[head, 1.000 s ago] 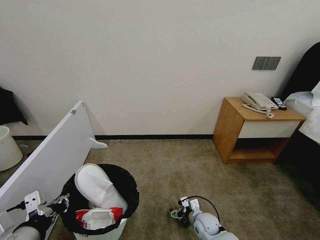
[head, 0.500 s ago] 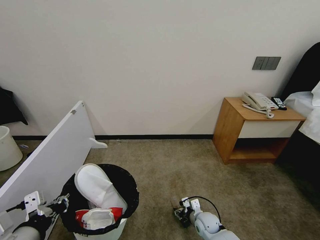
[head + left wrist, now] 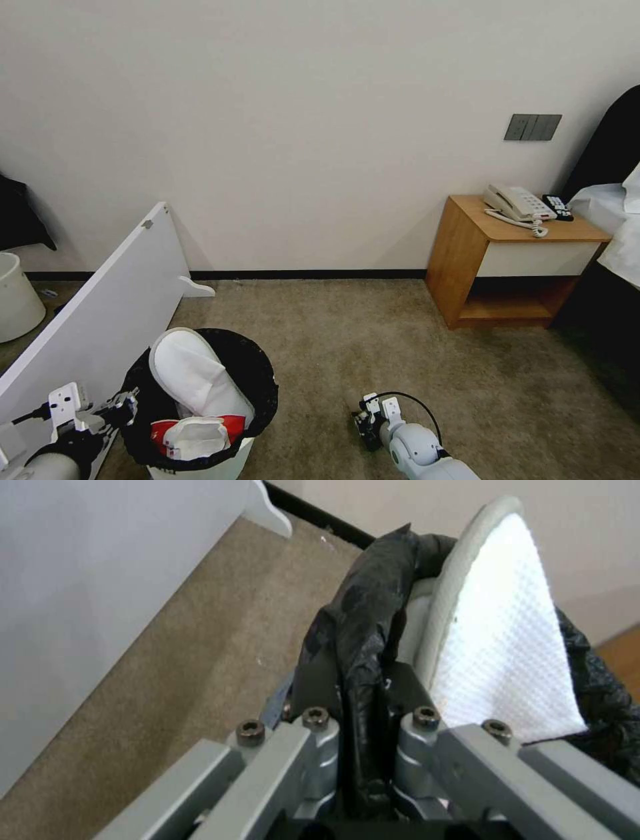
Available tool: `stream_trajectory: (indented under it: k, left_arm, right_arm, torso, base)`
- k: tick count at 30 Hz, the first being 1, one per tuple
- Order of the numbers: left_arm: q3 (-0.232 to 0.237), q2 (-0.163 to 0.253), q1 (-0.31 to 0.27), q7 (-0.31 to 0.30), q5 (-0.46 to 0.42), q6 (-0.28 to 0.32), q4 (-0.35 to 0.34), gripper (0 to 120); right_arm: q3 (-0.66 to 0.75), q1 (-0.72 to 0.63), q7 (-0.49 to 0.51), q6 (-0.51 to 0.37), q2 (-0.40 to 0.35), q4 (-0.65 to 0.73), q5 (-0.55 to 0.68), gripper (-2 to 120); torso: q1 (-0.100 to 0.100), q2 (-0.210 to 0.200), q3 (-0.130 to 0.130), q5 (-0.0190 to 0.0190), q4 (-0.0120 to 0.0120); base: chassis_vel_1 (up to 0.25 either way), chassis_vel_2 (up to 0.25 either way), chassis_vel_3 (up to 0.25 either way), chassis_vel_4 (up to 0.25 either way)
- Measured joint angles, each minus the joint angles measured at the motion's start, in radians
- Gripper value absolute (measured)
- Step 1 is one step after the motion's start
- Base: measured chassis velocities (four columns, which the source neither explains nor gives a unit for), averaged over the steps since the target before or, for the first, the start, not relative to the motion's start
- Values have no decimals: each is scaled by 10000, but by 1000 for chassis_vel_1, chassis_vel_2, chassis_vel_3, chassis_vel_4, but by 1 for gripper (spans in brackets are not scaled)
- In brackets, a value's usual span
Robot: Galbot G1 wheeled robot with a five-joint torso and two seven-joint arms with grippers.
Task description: Pick up the trash bin, then pick up the garbage from the floor and place it into the trash bin.
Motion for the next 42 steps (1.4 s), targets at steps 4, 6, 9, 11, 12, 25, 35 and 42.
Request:
stream_trajectory:
  k: [4,6,9,11,12,25,35,42]
  left_arm:
    - [-9,12,-3,-11,-30,0,0,5]
    - [4,25,-2,-16,-30,0,0,5]
    - [43,53,-20,-67,-29,0,0,5]
    - [74,134,-65,-106,-57,0,0,5]
    - [74,186,-71,-108,-84,0,0,5]
    - [232,515,-65,-107,-220,62,0,5]
    - [462,741,-105,-107,-317,87,0,5]
    - [622,743,-118,-106,-390,96,0,5]
  right_arm:
    - [87,-113,9,-21,-126,254,40,28]
    - [128,-202,29,-45,-239,521,129,28]
    - [187,-313,51,56,-421,977,163,28]
    - [368,-489,52,297,-656,1763,272,28]
    - [519,-581,51,502,-769,2165,325,28]
    - [2349,-1799,136,1354,-2438,6040,1200,28]
    - [3804,-3336,-91,2237,-3636,9003,1844,28]
    - [4342,-4133,-236,3074,-4104,10952,2580,28]
  torso:
    - [1,-1,3,3,1]
    - [1,-3,6,0,-7]
    - [1,-3,6,0,-7]
    - [1,-4,6,1,-1]
    - [1,-4,5,2,0]
    - [1,-3,3,2,-1]
    - [1,-3,2,1,-4]
    - [-1,-3,1,-1,-1]
  base:
    - [0,0,0,0]
    - [0,0,0,0]
    - [0,0,0,0]
    - [0,0,0,0]
    - [0,0,0,0]
    - [0,0,0,0]
    - [0,0,0,0]
    - [0,0,0,0]
